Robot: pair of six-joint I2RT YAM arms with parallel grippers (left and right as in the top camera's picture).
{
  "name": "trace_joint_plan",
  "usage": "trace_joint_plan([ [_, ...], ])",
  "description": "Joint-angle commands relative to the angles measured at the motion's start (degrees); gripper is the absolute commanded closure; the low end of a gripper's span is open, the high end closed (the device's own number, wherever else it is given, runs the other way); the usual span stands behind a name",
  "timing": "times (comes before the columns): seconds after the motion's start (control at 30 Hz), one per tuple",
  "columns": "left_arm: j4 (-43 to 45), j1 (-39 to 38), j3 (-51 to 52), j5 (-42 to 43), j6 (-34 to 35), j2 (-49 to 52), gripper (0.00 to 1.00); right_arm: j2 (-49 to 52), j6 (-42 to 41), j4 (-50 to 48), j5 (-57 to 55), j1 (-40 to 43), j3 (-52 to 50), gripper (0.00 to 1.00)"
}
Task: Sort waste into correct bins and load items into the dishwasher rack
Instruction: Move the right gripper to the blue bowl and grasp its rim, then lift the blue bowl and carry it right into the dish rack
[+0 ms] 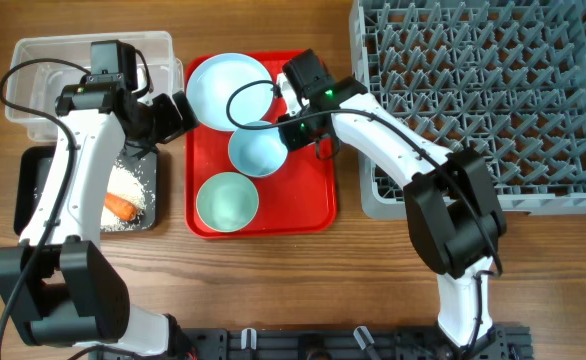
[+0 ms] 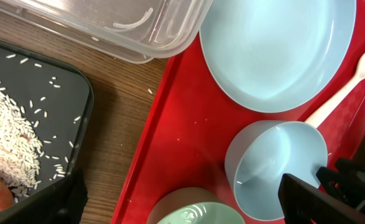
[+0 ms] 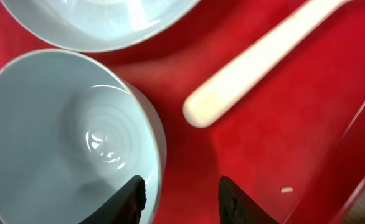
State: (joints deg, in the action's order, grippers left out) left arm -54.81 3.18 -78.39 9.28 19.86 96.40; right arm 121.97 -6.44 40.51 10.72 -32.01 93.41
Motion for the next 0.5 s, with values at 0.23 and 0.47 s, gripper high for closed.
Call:
trace_joint_plan([
  [0.23, 2.23, 0.59, -2.01, -1.75, -0.09, -1.86, 0.00, 2.34, 3.48, -1.22, 2.99, -0.09, -0.55, 0.60],
  [0.47, 0.59, 4.50, -5.68, -11.26, -0.09, -7.52, 0.00, 3.82, 5.20, -1.27, 4.31, -0.07, -0.57, 0.60],
])
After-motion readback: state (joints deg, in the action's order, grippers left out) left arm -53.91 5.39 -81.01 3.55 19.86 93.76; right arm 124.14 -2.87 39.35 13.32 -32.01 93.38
